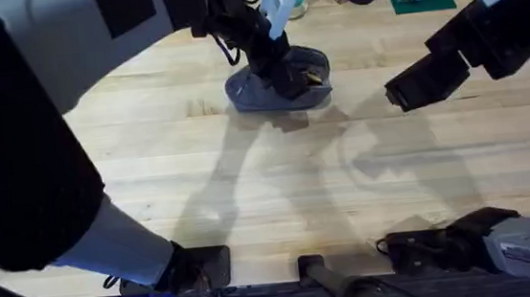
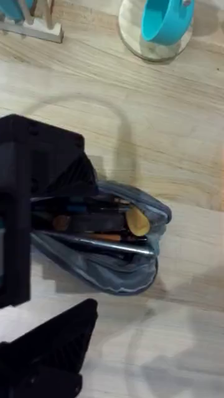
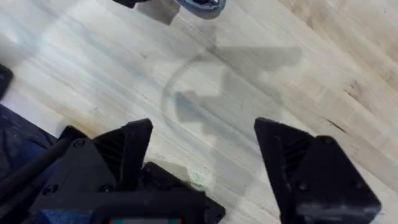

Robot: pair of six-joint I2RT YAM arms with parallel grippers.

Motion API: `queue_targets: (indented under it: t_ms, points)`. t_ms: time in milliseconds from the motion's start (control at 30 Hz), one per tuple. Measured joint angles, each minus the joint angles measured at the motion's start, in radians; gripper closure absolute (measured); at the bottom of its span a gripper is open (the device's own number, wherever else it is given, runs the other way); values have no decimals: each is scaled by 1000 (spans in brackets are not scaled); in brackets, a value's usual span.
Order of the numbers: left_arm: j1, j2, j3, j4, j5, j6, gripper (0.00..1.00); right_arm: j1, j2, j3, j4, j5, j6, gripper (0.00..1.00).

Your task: Unzip the bag, pick up the pens from the table one at a time and place them inside, then zip the bag closed.

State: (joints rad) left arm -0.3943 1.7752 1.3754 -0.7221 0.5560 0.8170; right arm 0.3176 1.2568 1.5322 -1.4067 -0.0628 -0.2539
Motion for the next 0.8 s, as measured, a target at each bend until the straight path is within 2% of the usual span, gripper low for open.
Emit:
queue_targets:
  t_ms: [333,433,567,800]
  points:
    - [0,0,0,0,1,0,6,0,0,0,0,0,0,3]
    - [0,0,0,3,27,-1,77,0,0,0,0,0,0,4]
    - [0,0,0,4,35,-1,228,0,0,0,0,0,0,3]
    - [0,-2,0,7,47,-1,238,0,0,0,0,0,0,5]
